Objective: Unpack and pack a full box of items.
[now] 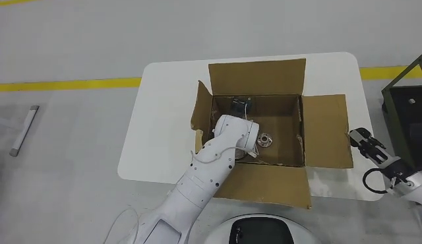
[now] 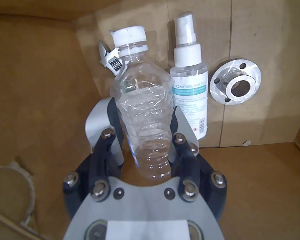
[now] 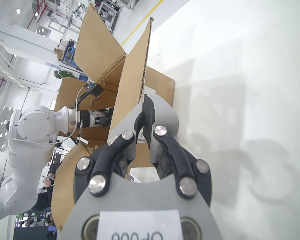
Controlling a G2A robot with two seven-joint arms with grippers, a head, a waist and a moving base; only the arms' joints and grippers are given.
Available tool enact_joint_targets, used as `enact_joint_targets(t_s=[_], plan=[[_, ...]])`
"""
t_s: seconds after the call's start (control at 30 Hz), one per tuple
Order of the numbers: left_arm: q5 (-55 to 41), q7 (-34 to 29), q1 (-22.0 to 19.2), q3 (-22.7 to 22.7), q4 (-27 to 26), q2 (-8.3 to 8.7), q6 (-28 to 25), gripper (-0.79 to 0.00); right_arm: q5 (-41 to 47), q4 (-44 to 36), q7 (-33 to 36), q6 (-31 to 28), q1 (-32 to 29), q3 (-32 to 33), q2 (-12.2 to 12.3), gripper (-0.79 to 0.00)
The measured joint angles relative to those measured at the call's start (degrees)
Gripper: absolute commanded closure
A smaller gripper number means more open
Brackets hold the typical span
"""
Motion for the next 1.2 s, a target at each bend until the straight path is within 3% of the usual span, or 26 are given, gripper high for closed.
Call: enact_joint_targets(t_s=[0.07,0.13,0.23,0.43,0.6,0.87,0.9,1.0,1.07,1.2], plan=[[0.0,0.1,-0.1,-0.1,0.4,-0.13,-0.1,-0.369,0.0,0.0,0.1,-0.1,0.0,0.0,0.0,0.0],[0.1,0.2,-0.1,-0.3,0.9,-0.29,-0.3,-0.425,0.0,0.1,0.1,-0.1,0.1,0.0,0.0,0.0],[0.4,0.3,0.0,-0.3,1.6,-0.49,-0.4,-0.413,0.1,0.2,0.1,0.0,0.1,-0.1,0.1,0.0],[0.7,0.3,0.2,-0.5,1.9,-0.95,-0.8,-0.551,0.0,0.3,0.1,0.1,0.1,-0.1,0.1,0.0],[1.6,0.5,0.5,-0.6,2.9,-1.22,-0.9,-0.529,-0.1,0.3,0.0,0.1,0.0,-0.2,0.1,0.0],[2.5,0.7,0.7,-1.0,4.1,-1.66,-1.3,-0.563,0.0,0.1,-0.4,-0.1,-0.3,-0.2,0.1,0.0],[2.7,0.7,0.8,-1.0,4.2,-1.74,-1.5,-0.539,0.1,0.0,-0.4,-0.1,-0.3,-0.1,0.1,0.0],[3.0,0.6,0.8,-1.0,4.6,-1.93,-1.8,-0.259,0.4,-0.2,-0.5,0.0,-0.4,-0.1,0.1,0.0],[3.2,0.6,0.8,-1.1,4.7,-2.05,-2.1,0.0,0.5,-0.3,-0.5,0.1,-0.5,-0.1,0.1,-0.018],[3.8,0.9,0.9,-1.3,5.1,-2.23,-2.5,0.0,0.6,-0.5,-0.6,0.2,-0.4,0.0,0.1,0.0]])
